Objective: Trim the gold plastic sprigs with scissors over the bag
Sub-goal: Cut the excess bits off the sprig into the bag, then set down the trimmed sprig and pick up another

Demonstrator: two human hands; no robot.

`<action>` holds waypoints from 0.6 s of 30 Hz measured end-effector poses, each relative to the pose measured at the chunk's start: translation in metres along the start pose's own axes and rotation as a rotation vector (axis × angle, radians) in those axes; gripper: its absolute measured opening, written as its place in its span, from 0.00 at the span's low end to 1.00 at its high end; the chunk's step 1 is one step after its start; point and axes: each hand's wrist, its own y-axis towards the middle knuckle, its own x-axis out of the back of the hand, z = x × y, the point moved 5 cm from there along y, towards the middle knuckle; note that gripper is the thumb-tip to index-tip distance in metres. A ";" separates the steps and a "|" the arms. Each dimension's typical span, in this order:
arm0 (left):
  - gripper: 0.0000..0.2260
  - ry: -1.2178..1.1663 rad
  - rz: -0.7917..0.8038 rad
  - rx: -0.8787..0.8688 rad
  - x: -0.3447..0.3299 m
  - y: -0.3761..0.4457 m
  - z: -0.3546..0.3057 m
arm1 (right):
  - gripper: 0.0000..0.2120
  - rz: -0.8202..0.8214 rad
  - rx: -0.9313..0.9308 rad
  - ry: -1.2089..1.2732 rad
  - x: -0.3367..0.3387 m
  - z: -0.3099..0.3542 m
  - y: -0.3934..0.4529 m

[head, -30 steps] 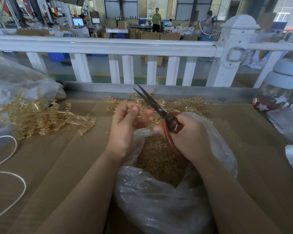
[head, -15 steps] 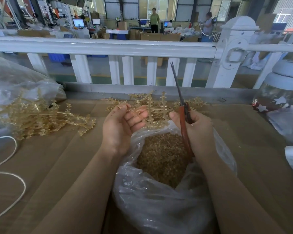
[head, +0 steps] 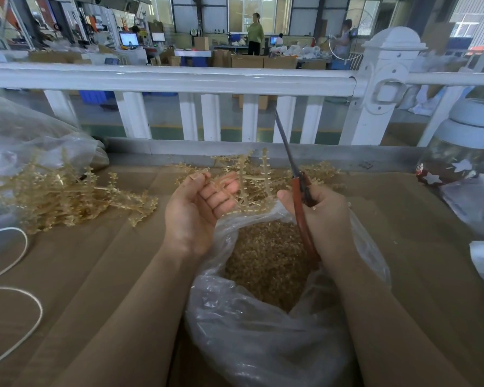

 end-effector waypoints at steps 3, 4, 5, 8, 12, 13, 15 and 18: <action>0.12 0.004 0.007 -0.014 0.000 0.000 -0.001 | 0.11 0.008 -0.007 -0.032 -0.001 -0.002 0.000; 0.12 0.007 0.008 -0.019 0.000 0.000 -0.002 | 0.11 0.009 -0.012 -0.038 -0.001 -0.002 0.000; 0.12 0.011 0.006 -0.025 0.000 0.000 -0.002 | 0.11 0.010 -0.015 -0.042 -0.001 -0.002 0.000; 0.12 0.021 -0.004 -0.050 0.000 0.000 -0.004 | 0.10 0.020 -0.019 -0.056 -0.001 -0.001 0.000; 0.11 0.009 -0.048 -0.086 0.006 0.003 -0.011 | 0.09 0.042 -0.037 -0.088 -0.002 0.001 0.001; 0.11 -0.012 -0.066 -0.096 0.009 0.004 -0.014 | 0.09 0.052 -0.036 -0.101 -0.002 0.000 0.001; 0.10 -0.064 -0.136 -0.143 0.020 0.006 -0.022 | 0.09 0.059 -0.042 -0.122 -0.003 0.000 0.000; 0.07 -0.068 -0.332 -0.294 0.042 0.007 -0.041 | 0.09 0.055 -0.030 -0.174 -0.002 -0.001 -0.001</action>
